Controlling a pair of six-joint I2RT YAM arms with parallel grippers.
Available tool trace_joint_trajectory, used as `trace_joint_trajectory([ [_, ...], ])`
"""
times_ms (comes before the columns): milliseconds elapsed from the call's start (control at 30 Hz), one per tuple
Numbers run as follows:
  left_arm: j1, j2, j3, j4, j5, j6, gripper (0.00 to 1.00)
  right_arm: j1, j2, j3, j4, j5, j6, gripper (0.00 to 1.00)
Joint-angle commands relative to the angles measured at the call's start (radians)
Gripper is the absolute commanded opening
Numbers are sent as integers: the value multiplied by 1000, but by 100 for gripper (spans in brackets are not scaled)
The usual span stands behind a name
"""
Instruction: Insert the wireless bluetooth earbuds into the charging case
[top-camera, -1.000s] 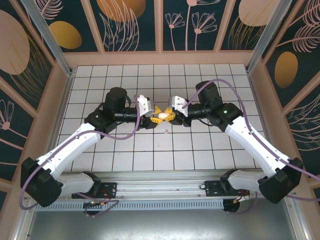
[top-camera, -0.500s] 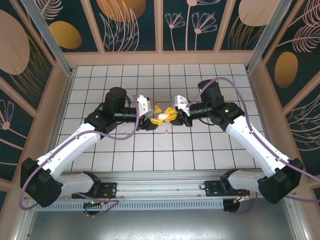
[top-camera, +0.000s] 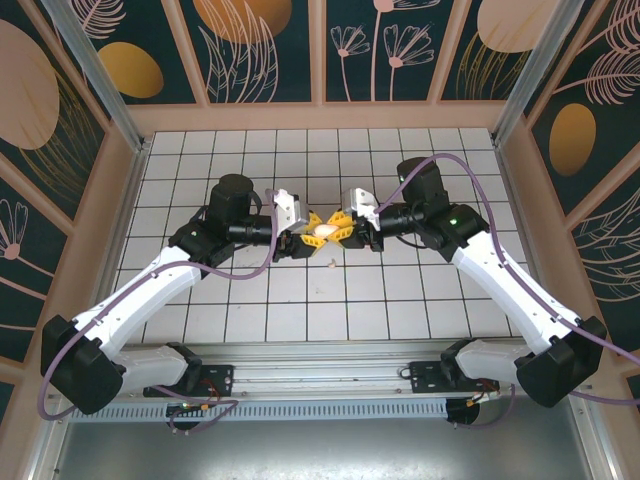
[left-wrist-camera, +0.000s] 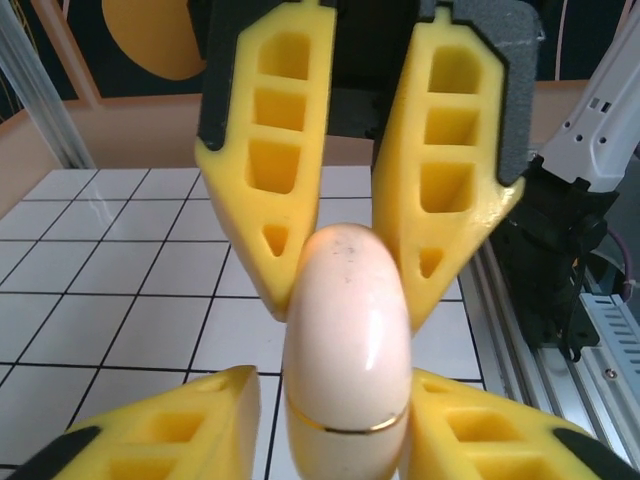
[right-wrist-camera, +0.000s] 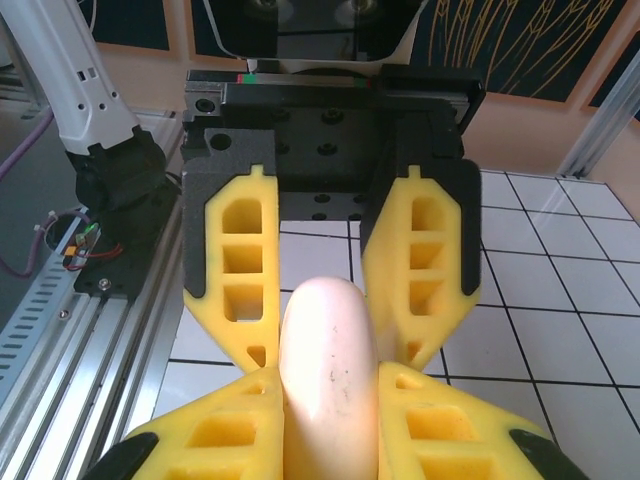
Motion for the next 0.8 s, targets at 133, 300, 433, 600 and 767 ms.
trace_joint_trajectory([
  [133,-4,0,-7,31,15,-1,25,2,4,12,35,-8,40,29],
  [300,-4,-4,-11,22,22,7,24,-22,-21,-23,125,39,115,36],
  [433,-4,-7,-13,19,21,9,23,-55,-19,-18,142,48,151,39],
  [600,-5,-6,-12,9,18,16,23,-75,-21,-17,156,47,178,40],
  [767,-5,-7,-13,5,16,21,23,-86,-25,-25,171,48,195,41],
])
